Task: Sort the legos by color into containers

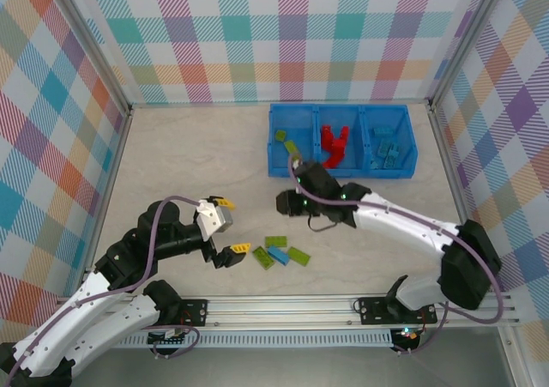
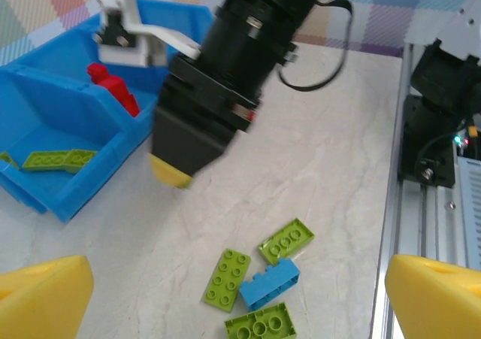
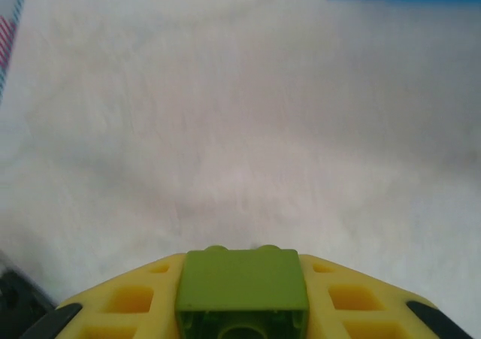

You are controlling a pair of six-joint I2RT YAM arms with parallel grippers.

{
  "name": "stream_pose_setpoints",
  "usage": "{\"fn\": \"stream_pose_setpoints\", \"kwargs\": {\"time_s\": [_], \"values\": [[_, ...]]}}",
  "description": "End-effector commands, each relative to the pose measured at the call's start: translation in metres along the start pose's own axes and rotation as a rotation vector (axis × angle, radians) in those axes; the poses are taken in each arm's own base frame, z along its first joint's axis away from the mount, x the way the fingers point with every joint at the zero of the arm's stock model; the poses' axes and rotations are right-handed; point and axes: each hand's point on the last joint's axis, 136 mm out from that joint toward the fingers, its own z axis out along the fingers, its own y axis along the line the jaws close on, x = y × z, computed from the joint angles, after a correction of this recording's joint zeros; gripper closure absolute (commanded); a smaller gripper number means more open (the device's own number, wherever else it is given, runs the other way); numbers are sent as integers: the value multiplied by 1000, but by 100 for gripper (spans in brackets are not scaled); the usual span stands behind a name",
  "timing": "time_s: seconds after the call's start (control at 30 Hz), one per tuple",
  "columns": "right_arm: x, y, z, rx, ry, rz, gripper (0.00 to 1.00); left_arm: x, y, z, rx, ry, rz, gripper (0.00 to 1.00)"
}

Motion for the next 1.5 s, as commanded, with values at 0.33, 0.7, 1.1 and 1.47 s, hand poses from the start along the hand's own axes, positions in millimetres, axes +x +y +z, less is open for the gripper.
{"fn": "stream_pose_setpoints", "kwargs": {"time_s": [0.33,0.7,1.1,1.47], "values": [[-171,-81,98,248,-120,-73,56,8,69,-14,-402,49,-229,0],[-147,-28,14,61,-153,-133,43,17,81,-10,-467,90,-337,0],[84,-2,-37,-11,267,-393,33,75,82,28,-514,38,-1066,0],[159,-58,1,173,556,-379,26,126,47,47,-421,273,-1125,0]]}}
